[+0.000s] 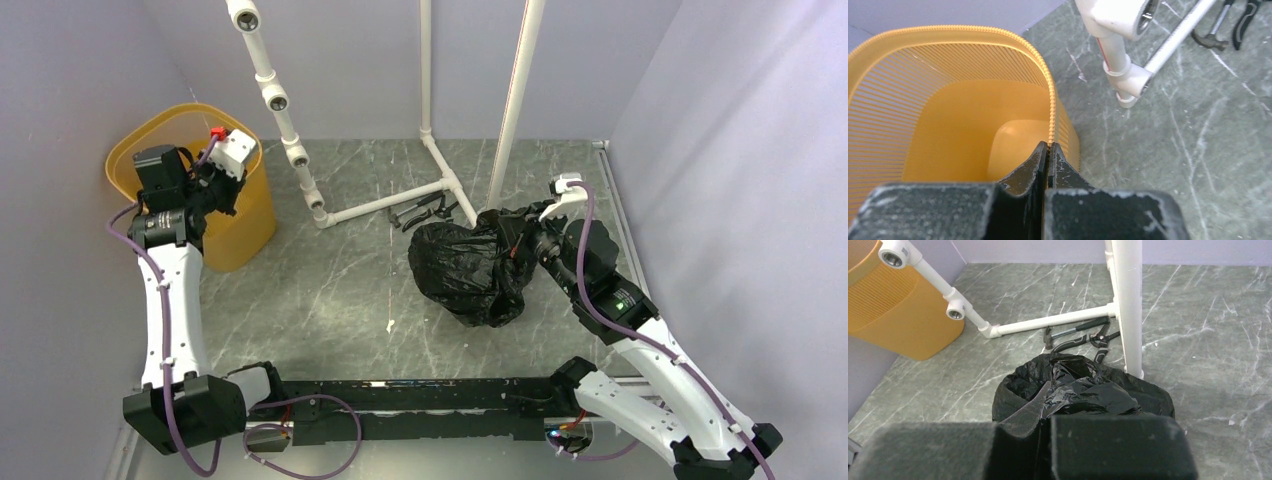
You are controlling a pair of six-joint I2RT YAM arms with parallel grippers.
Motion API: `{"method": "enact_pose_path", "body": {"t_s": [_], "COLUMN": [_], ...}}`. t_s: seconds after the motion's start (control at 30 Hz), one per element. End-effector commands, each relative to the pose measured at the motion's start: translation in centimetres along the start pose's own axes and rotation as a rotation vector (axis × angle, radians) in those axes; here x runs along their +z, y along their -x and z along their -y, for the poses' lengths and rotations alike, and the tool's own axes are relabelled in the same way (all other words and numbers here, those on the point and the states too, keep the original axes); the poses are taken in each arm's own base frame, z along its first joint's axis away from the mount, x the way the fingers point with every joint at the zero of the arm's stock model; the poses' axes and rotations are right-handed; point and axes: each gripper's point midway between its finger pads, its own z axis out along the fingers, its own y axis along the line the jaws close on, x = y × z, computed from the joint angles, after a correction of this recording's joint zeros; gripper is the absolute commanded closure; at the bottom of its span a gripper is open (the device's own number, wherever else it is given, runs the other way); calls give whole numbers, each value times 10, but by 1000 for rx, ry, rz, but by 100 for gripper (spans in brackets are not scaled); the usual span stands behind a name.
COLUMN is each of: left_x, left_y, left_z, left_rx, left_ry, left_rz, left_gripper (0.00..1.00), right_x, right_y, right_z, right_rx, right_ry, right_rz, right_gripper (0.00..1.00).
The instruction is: Put the trash bags into the trash bin
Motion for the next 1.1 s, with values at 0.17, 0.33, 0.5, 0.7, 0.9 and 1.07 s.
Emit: {"method": "enact_pose_path", "body": {"t_s": [0.17, 0.33, 0.5, 0.7, 0.9, 1.07], "left_x": [-20, -36, -58, -83, -84, -83], "left_y": [25, 33, 43, 48, 43, 40], "left_z": [34, 45, 76, 113, 112, 115], "left_rx": [-137, -167, -165, -111, -105, -91], "left_ry": [-179, -187, -304, -402, -389, -393], "left_rz": [22, 40, 83, 161, 130, 136], "left_gripper": [97, 97, 97, 98, 97, 74], "right_x": [-4, -4, -2, 3, 5, 2], "right_y": [33, 33, 33, 30, 28, 29], "right_z": [-10, -10, -12, -15, -17, -17], "right_rx": [15, 16, 20, 28, 30, 33], "right_ry": [30, 30, 41, 56, 62, 63], "right_rz": [95, 95, 93, 86, 77, 82], "right_gripper": [98, 98, 98, 97, 97, 97]}}
